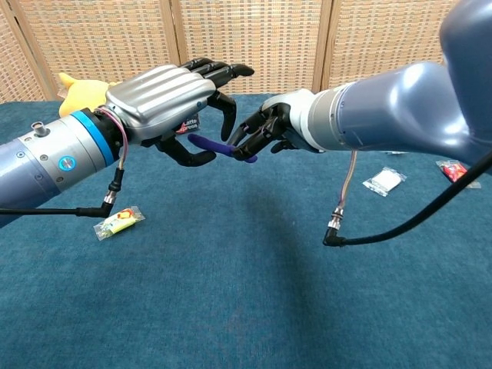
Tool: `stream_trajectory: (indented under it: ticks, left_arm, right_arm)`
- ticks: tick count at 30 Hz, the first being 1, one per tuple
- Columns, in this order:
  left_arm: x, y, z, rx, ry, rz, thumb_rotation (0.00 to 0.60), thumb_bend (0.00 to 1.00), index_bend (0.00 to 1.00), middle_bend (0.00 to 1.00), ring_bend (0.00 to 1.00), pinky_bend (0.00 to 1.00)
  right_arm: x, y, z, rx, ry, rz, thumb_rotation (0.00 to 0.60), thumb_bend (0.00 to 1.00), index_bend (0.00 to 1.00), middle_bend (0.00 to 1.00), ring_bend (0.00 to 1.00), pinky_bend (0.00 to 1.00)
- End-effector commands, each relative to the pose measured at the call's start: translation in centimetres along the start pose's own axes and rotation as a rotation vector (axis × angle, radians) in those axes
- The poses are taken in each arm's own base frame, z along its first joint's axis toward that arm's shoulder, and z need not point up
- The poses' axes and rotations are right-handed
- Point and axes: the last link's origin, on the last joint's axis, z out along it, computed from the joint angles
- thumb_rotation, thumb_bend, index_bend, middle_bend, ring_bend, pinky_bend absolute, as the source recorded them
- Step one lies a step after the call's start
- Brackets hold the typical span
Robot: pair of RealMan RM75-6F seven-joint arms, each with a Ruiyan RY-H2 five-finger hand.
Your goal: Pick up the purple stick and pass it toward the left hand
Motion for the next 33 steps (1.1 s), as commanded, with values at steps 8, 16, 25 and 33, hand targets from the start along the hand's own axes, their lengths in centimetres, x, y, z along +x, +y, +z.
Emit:
stream_trajectory:
  ticks: [8,16,25,33]
  left_arm:
    - [-0.07,-0.07,0.04,0.004,0.001,0.0,0.6,0.38,0.54,0.0,0.0,0.0]
    - [-0.23,-0.08,0.23,0.01,-0.001,0.006,0.6,0.41,0.55,0.0,0.0,0.0]
    - [-0.29,0.11,0.31,0.014,-0.006,-0.017,0.6,0.42,0.58,0.0,0.0,0.0]
    - [-0.37,0.47,0.35,0.01,-0.011,-0.036,0.6,0.42,0.57,0.0,0.0,0.0]
  right_arm:
    - [0.1,0.2,0.07,-0.003,0.002,0.002,0.6,0.63,0.67,0.09,0.0,0.0]
    - [0.19,0.35,0.07,-0.004,-0.001,0.004,0.6,0.63,0.67,0.1,0.0,0.0]
    - [0.33,0.62,0.11,-0.008,-0.002,0.005,0.6,0.64,0.67,0.1,0.0,0.0]
    - [0.42,0.69,0.09,-0.008,-0.001,0.005,0.6,0.64,0.67,0.1,0.0,0.0]
